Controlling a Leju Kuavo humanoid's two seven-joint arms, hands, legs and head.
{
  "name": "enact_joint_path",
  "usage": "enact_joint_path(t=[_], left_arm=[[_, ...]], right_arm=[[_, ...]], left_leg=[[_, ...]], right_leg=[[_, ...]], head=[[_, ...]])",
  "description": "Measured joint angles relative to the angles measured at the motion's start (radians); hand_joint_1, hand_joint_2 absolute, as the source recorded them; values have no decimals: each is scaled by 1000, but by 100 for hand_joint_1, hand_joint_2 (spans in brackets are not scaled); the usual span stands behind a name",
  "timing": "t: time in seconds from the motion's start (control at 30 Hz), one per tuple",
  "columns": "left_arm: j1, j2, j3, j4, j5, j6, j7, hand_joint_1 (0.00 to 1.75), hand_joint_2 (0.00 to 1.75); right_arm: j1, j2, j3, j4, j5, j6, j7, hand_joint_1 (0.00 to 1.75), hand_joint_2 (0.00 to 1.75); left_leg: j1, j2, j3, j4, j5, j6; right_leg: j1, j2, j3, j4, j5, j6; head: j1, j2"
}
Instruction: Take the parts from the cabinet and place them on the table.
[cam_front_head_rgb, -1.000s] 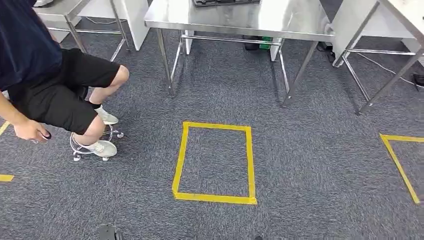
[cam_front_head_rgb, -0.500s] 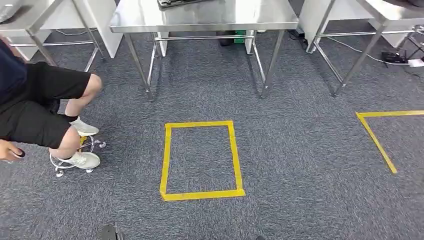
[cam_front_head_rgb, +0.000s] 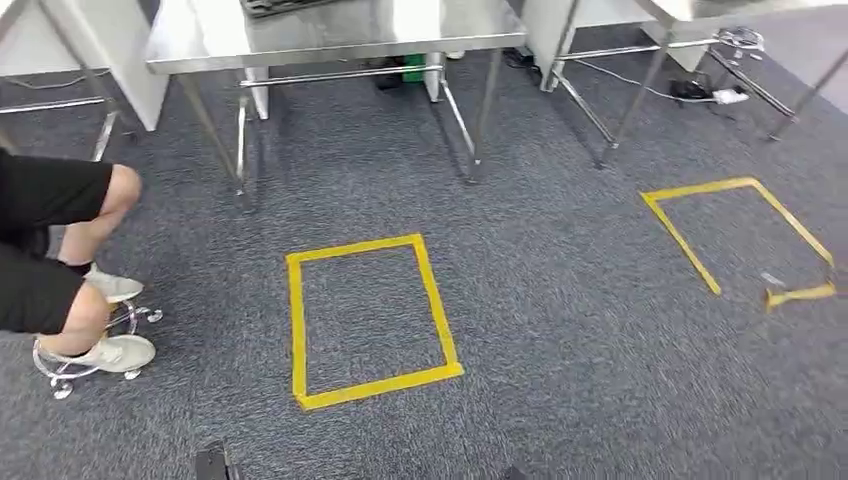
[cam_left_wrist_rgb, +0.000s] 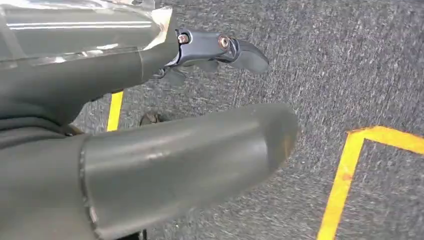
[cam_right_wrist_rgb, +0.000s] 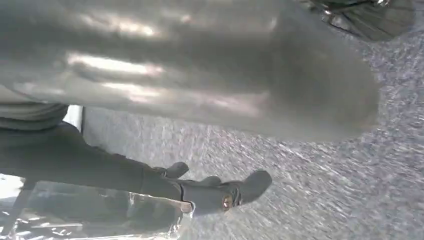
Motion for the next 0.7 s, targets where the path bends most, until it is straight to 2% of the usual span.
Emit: enact_joint_path(t=[0.03, 0.07, 0.1, 0.13, 0.17, 0.2, 0.27, 0.3, 0.33, 0.37, 0.4, 0.43, 0.47, 0.5, 0.53, 0.57, 0.6, 0.63, 0.67, 0.7], left_arm=[[0, 0, 1, 0, 0, 0, -1, 0, 0], [0, -1, 2, 0, 0, -1, -2, 0, 0], [0, -1, 3, 0, 1, -1, -3, 0, 0], [-1, -1, 3, 0, 1, -1, -4, 0, 0], [-1, 0, 3, 0, 1, -1, -6, 0, 0], [-1, 1, 3, 0, 1, -1, -7, 0, 0], [-1, -1, 4, 0, 1, -1, -7, 0, 0], [-1, -1, 4, 0, 1, -1, -7, 0, 0], [-2, 0, 3, 0, -1, -2, -7, 0, 0], [-2, 0, 3, 0, -1, -2, -8, 0, 0], [1, 0, 3, 0, -1, -2, -8, 0, 0], [5, 2, 3, 0, -1, -1, -8, 0, 0], [8, 3, 3, 1, -1, -1, -7, 0, 0], [12, 4, 3, 1, -1, -1, -6, 0, 0], [14, 5, 3, 1, -1, -1, -5, 0, 0], [16, 7, 3, 1, -2, -1, -3, 0, 0], [16, 9, 3, 1, -3, -2, 1, 0, 0], [17, 10, 3, 1, -3, -2, 3, 0, 0], [18, 10, 3, 2, -4, -3, 4, 0, 0], [19, 11, 3, 2, -4, -3, 5, 0, 0]], right_arm=[[2, 0, 0, 0, 1, 3, 0, 0, 0], [2, -2, 0, 0, 2, 4, 1, 0, 0], [0, -2, 0, 0, 3, 5, 1, 0, 0], [-3, -2, 0, 0, 4, 5, 1, 0, 0], [-6, 0, 0, 0, 3, 6, 1, 0, 0], [-6, 0, 0, 0, 4, 6, 1, 0, 0], [-2, 0, 0, 0, 3, 6, 3, 0, 0], [-2, -1, 0, 0, 3, 6, 3, 0, 0], [-1, 0, 0, 0, 2, 5, 3, 0, 0], [-2, -1, 0, 0, 0, 4, 4, 0, 0], [-3, 0, 0, 0, -1, 2, 4, 0, 0], [-3, 1, 0, 0, -1, 1, 4, 0, 0], [0, 3, 0, 0, -3, -2, 2, 0, 0], [5, 3, 0, 0, -3, -3, 0, 0, 0], [10, 3, 0, 0, -6, -4, 0, 0, 0], [14, 2, 0, 0, -9, -5, -1, 0, 0], [15, 2, 0, 0, -11, -6, -1, 0, 0], [16, 3, 0, 0, -12, -7, -1, 0, 0], [14, 3, 0, 0, -12, -10, -1, 0, 0], [13, 3, 0, 0, -13, -12, -1, 0, 0]], left_leg=[[0, 12, 1, 0, 0, 0], [0, 24, 2, 0, 0, 0], [1, 33, 4, 0, -1, -2], [-2, 43, 7, 1, -2, -6], [-11, 51, 7, 1, -4, -15], [-10, 57, 8, 1, -3, -19], [-9, 71, 14, -3, -1, -28], [-9, 79, 14, -3, -5, -35], [-2, 33, 6, 17, -24, -44], [1, -8, -13, 66, -61, -44], [1, -31, -50, 149, -109, -46], [0, -40, -90, 236, -147, -48], [1, -44, -125, 309, -170, -49], [1, -44, -138, 333, -166, -49], [1, -44, -127, 304, -136, -48], [3, -47, -95, 234, -90, -47], [8, -57, -50, 139, -40, -48], [16, -99, -14, 60, -6, -50], [22, -154, -4, 29, -19, -52], [21, -144, -8, 33, -20, -51]], right_leg=[[-2, -4, 33, -51, 19, 10], [-3, -11, 83, -135, 49, 19], [-3, -29, 142, -238, 82, 26], [-1, -73, 190, -324, 99, 24], [10, -78, 193, -324, 104, 13], [11, -64, 188, -322, 106, 1], [14, -48, 172, -321, 107, -6], [6, -39, 183, -326, 113, -16], [-8, -26, 185, -330, 117, -24], [-9, -20, 183, -330, 121, -34], [-8, -10, 180, -330, 122, -38], [-7, 1, 177, -330, 124, -42], [-5, 14, 176, -329, 124, -42], [-5, 26, 176, -329, 124, -41], [-5, 40, 177, -328, 124, -41], [-7, 53, 178, -325, 124, -40], [-9, 68, 178, -321, 124, -40], [-9, 81, 174, -315, 122, -37], [1, 90, 162, -301, 118, -29], [-1, 99, 151, -299, 120, -24]], head=[[1, 0], [1, 0], [0, 0], [2, 0], [0, 0], [-4, 0], [-5, 0], [-3, 0], [-6, 0], [-9, 0], [-10, 0], [-11, 0], [-11, 0], [-11, 0], [-11, 0], [-11, 0], [-11, 0], [-11, 0], [-12, 0], [-9, 0]])
